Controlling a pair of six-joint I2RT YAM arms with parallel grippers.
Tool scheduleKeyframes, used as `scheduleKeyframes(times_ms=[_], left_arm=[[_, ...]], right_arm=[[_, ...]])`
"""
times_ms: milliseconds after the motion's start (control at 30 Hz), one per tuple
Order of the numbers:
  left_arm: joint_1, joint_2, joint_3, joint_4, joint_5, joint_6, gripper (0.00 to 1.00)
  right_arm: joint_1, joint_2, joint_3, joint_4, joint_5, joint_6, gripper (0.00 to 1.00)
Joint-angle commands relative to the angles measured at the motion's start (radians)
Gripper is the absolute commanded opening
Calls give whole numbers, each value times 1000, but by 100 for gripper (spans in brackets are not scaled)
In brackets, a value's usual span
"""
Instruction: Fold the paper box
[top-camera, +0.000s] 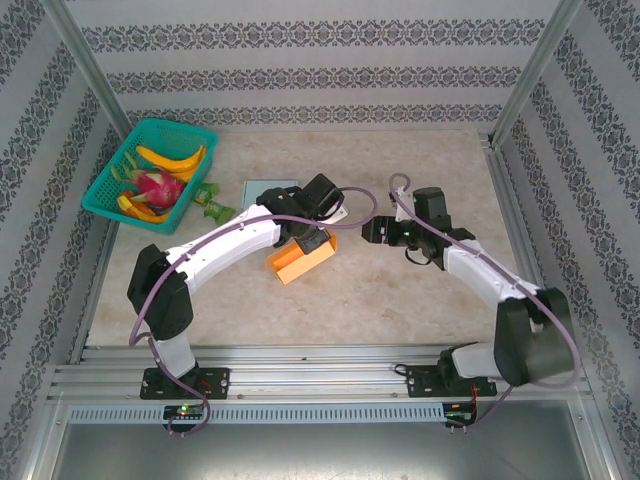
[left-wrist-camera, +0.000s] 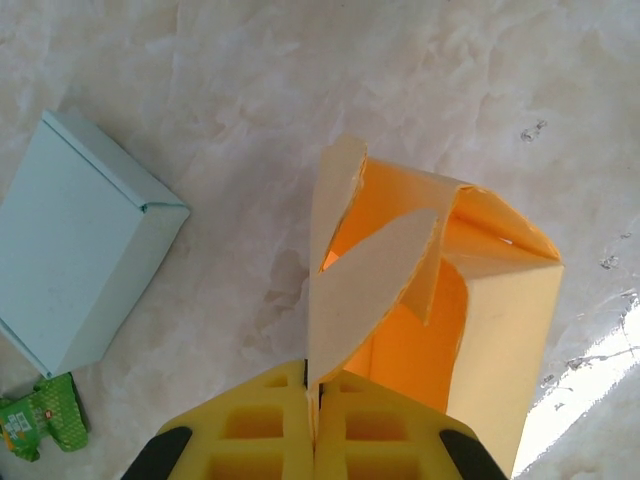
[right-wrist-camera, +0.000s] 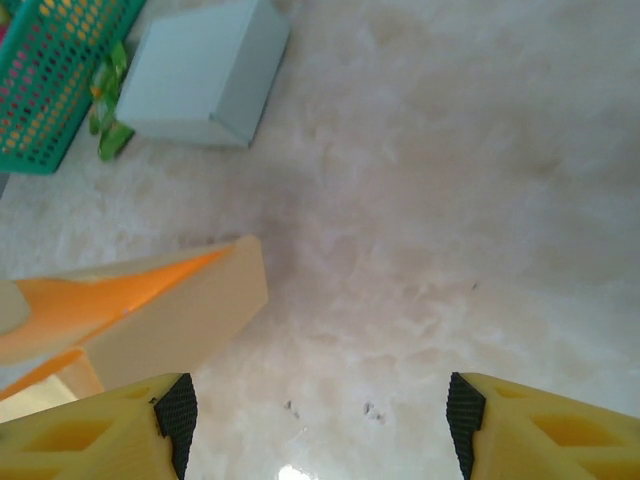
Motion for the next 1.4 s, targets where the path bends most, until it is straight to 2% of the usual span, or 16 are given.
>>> scheduleKeyframes(times_ms=[0,267,367,500,700,833,1067,1167,1233,1367], left_arm=[[-8,-6,46,-66,39,30,2],[-16,-19,110,-118,72,35,3],[-18,-10,124,-132,56,34,3],[-19,-2,144,-131,37,24,3],[-20,-14,173,-123,81,12,4],[-20,-19,177,-112,114,5,5],[-18,-4,184,-101,76,-14,6],[-18,7,195,-103,68,-17,7],[-14,14,203,-102,56,-23,9],[25,27,223,-96,58,-52,16]], right_arm=[[7,52,-14,70,-100,36,68],[39,166,6,152,-148,82,64],[44,205,25,160,-192,72,58],[56,235,19,188,-217,47,57],[91,265,23,211,-225,12,51],[126,264,23,209,-172,-24,51],[165,236,-25,251,-15,-83,38],[183,216,-45,255,42,-119,36],[191,204,-50,245,87,-136,31],[198,162,-90,245,220,-168,26]])
